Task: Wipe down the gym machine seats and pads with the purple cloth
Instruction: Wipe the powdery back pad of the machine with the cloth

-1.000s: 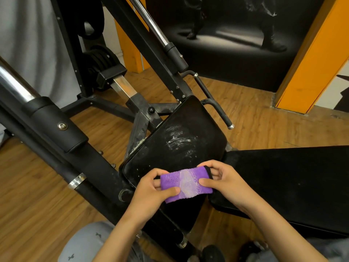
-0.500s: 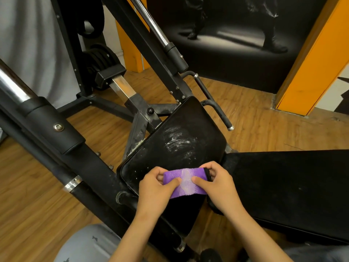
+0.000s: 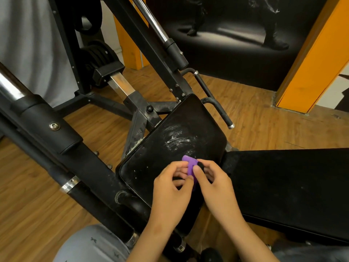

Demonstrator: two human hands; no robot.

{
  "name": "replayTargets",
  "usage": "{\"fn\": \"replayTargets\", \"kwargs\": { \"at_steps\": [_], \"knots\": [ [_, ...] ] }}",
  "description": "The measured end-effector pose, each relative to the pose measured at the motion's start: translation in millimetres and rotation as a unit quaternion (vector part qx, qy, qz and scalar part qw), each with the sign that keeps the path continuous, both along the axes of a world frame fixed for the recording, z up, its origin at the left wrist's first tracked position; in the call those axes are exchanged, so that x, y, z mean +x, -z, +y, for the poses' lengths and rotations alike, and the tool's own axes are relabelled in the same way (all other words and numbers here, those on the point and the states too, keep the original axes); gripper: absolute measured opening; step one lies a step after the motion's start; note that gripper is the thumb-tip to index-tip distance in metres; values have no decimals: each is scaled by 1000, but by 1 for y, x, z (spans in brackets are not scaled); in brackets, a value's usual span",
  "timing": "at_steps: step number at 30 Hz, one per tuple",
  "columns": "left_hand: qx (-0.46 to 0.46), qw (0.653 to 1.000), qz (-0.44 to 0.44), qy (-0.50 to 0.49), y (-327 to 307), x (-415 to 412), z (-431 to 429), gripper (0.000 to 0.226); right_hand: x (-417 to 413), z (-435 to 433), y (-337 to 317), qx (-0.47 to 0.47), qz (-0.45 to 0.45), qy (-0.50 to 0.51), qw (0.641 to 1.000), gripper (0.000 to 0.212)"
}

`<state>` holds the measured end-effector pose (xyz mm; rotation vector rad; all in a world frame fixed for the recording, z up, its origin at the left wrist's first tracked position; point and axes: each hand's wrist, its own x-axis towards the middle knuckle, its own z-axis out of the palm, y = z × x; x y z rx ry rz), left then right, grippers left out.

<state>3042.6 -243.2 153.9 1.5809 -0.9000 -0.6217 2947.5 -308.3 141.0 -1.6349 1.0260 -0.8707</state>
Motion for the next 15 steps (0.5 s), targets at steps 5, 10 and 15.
{"fn": "replayTargets", "kwargs": {
  "at_steps": [5,10,15],
  "knots": [
    [-1,997,38,67,5,16,-4,45,10,-21,20,72,-55,22,996,24],
    [64,985,-144,-66,33,80,-18,22,28,-49,47,147,-53,11,988,17],
    [198,884,-411,-100,63,165,-52,27,56,-94,71,126,-5,10,992,16]
  ]
}}
